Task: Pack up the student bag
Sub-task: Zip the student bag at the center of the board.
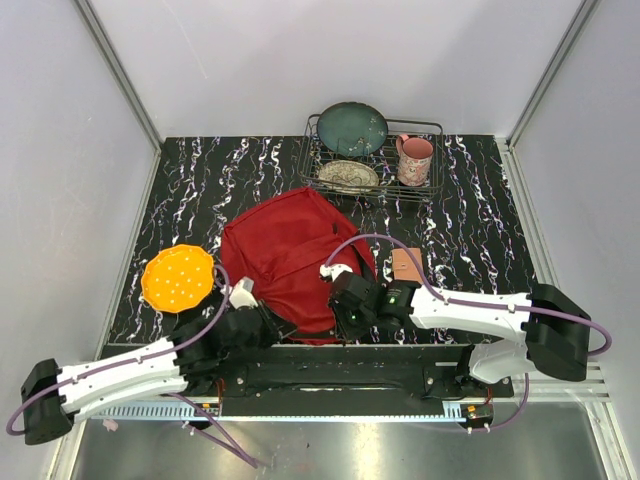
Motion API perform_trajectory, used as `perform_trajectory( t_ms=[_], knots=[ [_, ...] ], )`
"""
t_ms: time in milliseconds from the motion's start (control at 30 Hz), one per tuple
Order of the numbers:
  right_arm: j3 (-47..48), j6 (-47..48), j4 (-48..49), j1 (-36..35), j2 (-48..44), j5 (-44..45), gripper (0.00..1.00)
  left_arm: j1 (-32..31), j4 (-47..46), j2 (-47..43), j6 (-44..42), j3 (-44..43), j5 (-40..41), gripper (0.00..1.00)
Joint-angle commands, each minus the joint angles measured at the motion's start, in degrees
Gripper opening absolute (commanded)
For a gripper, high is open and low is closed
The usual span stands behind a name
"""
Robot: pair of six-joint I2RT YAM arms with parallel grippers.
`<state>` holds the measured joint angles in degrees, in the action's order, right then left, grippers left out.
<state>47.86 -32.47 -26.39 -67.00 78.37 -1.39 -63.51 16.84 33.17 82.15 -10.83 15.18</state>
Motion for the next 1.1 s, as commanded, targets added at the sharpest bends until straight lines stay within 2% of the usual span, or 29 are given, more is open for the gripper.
perform_trajectory(
  t_ms=[0, 167, 433, 700, 967, 1000, 1033, 1067],
  knots=[
    [-0.13, -0.49, -1.03, 0.21, -1.9, 2.69, 0.0, 0.66, 8.19, -7.75, 2.31, -0.68, 6.87, 0.0],
    [0.57, -1.28, -3.84, 0.21, -1.29, 6.66, 0.0, 0.93, 23.02, -17.6, 3.8, -2.79, 11.89, 0.0],
    [2.24, -1.89, -6.74, 1.52, 2.05, 10.26, 0.0, 1.02, 34.21, -24.99, 5.48, -5.69, 15.4, 0.0],
    [2.33, -3.56, -7.89, 4.07, 1.97, 12.55, 0.0, 1.02, 40.11, -20.96, 2.84, -12.01, 18.39, 0.0],
    [-0.13, -6.82, -6.48, 6.01, -1.98, 14.84, 0.0, 1.02, 39.5, -14.28, -0.67, -16.32, 19.45, 0.01],
    [-0.48, -6.82, -5.78, 6.01, -2.95, 13.79, 0.0, 1.02, 38.98, -13.92, -1.11, -16.24, 19.28, 0.2],
    [-1.0, -6.12, -3.6, 6.01, -3.48, 12.74, 0.0, 1.02, 38.36, -13.4, -1.64, -16.33, 18.75, 0.33],
    [-2.23, -6.38, 0.16, 6.01, -5.05, 9.68, 0.0, 1.02, 34.7, -12.7, -5.03, -17.29, 17.62, 0.67]
  ],
)
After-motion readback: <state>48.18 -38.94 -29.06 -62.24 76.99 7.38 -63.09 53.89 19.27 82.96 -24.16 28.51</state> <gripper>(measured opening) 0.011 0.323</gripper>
